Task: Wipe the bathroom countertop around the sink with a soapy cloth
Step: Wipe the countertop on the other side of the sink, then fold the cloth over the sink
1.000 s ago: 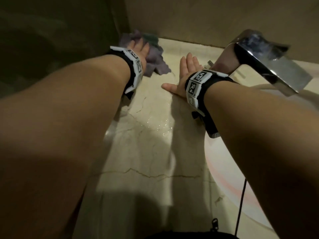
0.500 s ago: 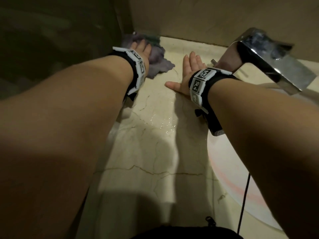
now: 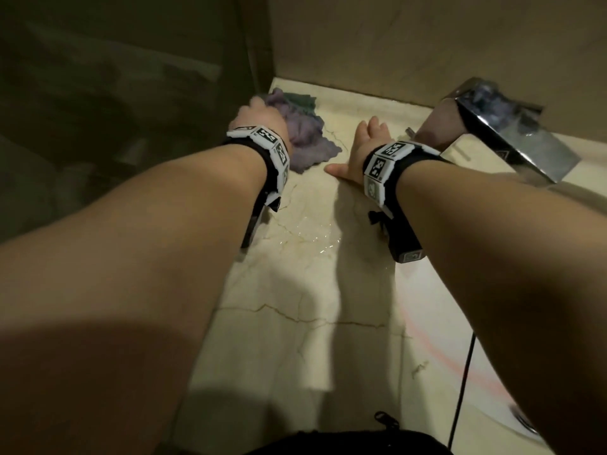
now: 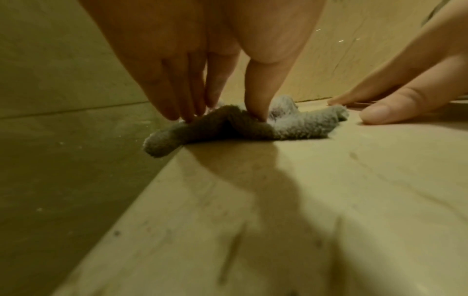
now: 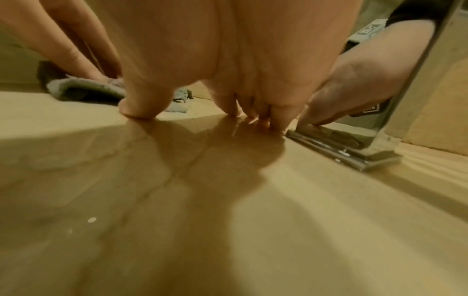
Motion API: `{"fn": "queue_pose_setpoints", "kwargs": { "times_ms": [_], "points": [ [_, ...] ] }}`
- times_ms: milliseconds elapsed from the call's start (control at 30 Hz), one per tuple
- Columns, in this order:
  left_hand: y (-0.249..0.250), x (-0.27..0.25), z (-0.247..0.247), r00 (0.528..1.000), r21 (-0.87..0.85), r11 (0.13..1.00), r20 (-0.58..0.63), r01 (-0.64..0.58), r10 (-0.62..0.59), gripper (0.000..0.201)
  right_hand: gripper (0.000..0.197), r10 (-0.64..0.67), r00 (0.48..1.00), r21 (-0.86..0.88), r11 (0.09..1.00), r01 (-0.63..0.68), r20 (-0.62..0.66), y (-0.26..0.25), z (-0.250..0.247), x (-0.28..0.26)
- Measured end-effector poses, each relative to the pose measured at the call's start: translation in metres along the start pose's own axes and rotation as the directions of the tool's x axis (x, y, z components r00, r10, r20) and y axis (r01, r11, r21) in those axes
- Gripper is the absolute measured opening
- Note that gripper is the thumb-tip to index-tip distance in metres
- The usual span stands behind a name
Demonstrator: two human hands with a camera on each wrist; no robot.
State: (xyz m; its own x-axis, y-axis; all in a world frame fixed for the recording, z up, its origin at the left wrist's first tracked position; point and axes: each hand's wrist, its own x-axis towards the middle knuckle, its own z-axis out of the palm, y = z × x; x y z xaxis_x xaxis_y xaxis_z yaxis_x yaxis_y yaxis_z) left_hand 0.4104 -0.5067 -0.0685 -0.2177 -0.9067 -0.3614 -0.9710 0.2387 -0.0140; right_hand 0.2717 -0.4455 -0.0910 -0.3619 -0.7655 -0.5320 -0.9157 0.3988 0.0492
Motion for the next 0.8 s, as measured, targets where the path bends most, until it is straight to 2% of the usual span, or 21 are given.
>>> {"fn": "queue_pose_setpoints", "kwargs": {
  "times_ms": [67, 133, 233, 333, 433, 533, 600, 667, 800],
  "points": [
    [-0.002, 0.0, -0.001, 0.999, -0.036, 0.998, -0.001, 0.046, -0.046, 0.063, 0.107, 0.004, 1.0, -0.006, 1.0, -0.004, -0.007, -0.001, -0.002, -0.002],
    [-0.002, -0.003, 0.001, 0.998, -0.032, 0.998, 0.014, 0.063, -0.062, 0.058, 0.093, -0.009, 0.999, 0.035, 0.999, 0.01, -0.034, 0.002, -0.004, -0.006],
    [0.0, -0.011, -0.004, 1.0, 0.0, 1.0, 0.002, 0.031, -0.031, 0.048, 0.062, -0.049, 0.995, 0.201, 0.977, 0.066, -0.085, 0.01, -0.008, -0.014],
    [0.004, -0.023, -0.018, 0.999, -0.056, 0.998, 0.03, 0.031, -0.029, 0.051, 0.048, -0.065, 0.984, 0.289, 0.951, 0.112, -0.167, 0.01, -0.016, -0.019],
    [0.004, -0.023, -0.031, 0.995, -0.283, 0.954, 0.032, 0.098, -0.092, 0.048, 0.04, -0.086, 0.97, 0.308, 0.938, 0.156, -0.228, 0.001, -0.025, -0.027],
    [0.001, -0.026, -0.047, 0.986, -0.642, 0.75, 0.073, 0.161, -0.149, 0.031, 0.045, -0.092, 0.945, 0.39, 0.895, 0.216, -0.313, -0.007, -0.033, -0.041],
    [0.001, -0.033, -0.057, 0.997, -0.682, 0.728, 0.023, 0.072, -0.078, 0.025, 0.056, -0.106, 0.926, 0.429, 0.863, 0.267, -0.363, -0.009, -0.039, -0.051],
    [0.002, -0.043, -0.063, 0.999, -0.633, 0.774, -0.044, -0.014, -0.019, 0.023, 0.059, -0.138, 0.92, 0.416, 0.86, 0.295, -0.368, -0.01, -0.048, -0.062],
    [0.003, -0.064, -0.068, 0.992, -0.582, 0.805, -0.118, -0.113, 0.054, 0.03, 0.039, -0.14, 0.934, 0.32, 0.914, 0.249, -0.328, -0.005, -0.065, -0.081]
  ]
}}
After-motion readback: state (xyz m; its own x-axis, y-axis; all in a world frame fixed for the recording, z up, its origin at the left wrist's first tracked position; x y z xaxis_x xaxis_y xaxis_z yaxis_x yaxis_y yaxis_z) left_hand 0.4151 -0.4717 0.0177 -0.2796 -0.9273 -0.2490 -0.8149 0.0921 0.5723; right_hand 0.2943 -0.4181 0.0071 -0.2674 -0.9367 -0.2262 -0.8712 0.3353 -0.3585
